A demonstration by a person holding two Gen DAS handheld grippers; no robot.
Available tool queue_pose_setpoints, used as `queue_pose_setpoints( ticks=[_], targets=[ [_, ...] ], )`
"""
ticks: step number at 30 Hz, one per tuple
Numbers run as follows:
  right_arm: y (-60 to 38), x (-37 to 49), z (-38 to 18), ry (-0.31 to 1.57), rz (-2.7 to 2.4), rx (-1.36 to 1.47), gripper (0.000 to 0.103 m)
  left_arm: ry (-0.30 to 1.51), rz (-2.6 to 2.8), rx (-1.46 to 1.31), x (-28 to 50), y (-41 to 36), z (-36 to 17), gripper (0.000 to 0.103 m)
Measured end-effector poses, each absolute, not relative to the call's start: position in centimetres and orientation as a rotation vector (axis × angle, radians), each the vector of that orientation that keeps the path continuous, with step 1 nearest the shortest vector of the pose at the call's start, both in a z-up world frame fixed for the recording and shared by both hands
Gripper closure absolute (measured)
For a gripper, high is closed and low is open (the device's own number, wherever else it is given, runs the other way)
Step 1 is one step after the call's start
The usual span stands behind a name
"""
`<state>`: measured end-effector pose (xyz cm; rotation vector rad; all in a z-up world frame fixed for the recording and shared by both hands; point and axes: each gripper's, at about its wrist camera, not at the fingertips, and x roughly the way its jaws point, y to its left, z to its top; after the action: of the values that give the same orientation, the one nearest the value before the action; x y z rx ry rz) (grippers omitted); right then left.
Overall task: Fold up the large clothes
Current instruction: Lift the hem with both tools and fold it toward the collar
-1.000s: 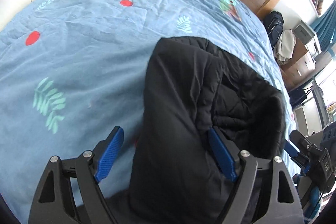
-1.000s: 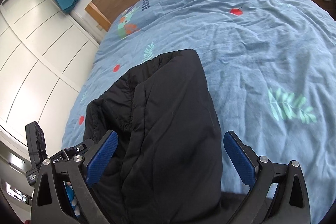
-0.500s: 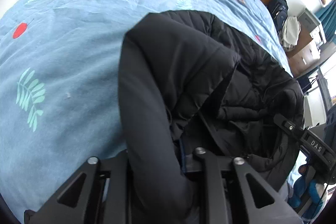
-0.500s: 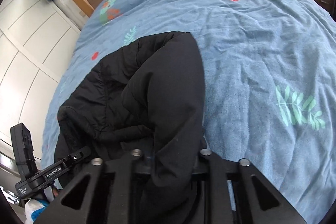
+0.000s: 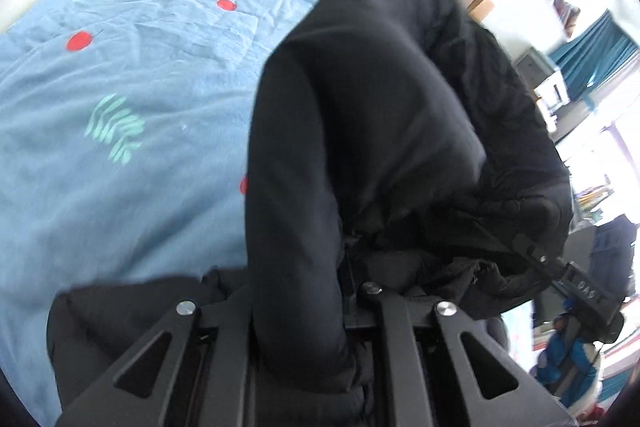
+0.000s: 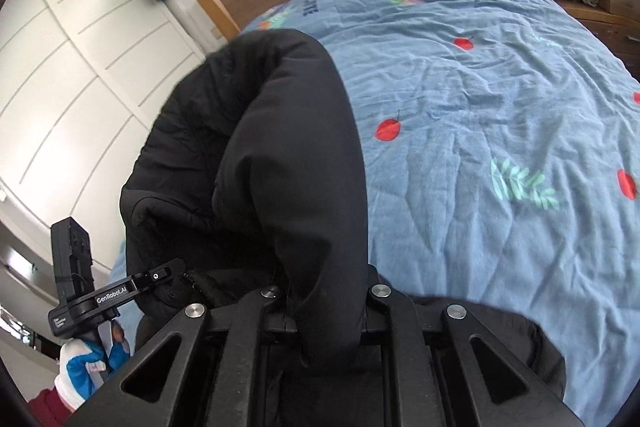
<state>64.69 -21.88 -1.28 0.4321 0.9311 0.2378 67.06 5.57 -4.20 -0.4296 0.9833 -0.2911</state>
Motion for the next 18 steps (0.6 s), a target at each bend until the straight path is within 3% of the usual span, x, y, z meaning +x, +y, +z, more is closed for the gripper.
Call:
queue_pose_setpoints(
  ticks=[10, 18],
  targets=[
    [-23.0, 53.3, -3.0, 0.887, 0.274, 0.586, 0.085, 0.966, -0.352, -0.544, 57.1, 8.6, -5.8, 0.084],
    [-24.4, 48.3, -6.4, 0.912, 0.217, 0.671, 0.065, 0.989, -0.338, -0.490, 52.0, 9.4, -6.5, 0.069]
  ],
)
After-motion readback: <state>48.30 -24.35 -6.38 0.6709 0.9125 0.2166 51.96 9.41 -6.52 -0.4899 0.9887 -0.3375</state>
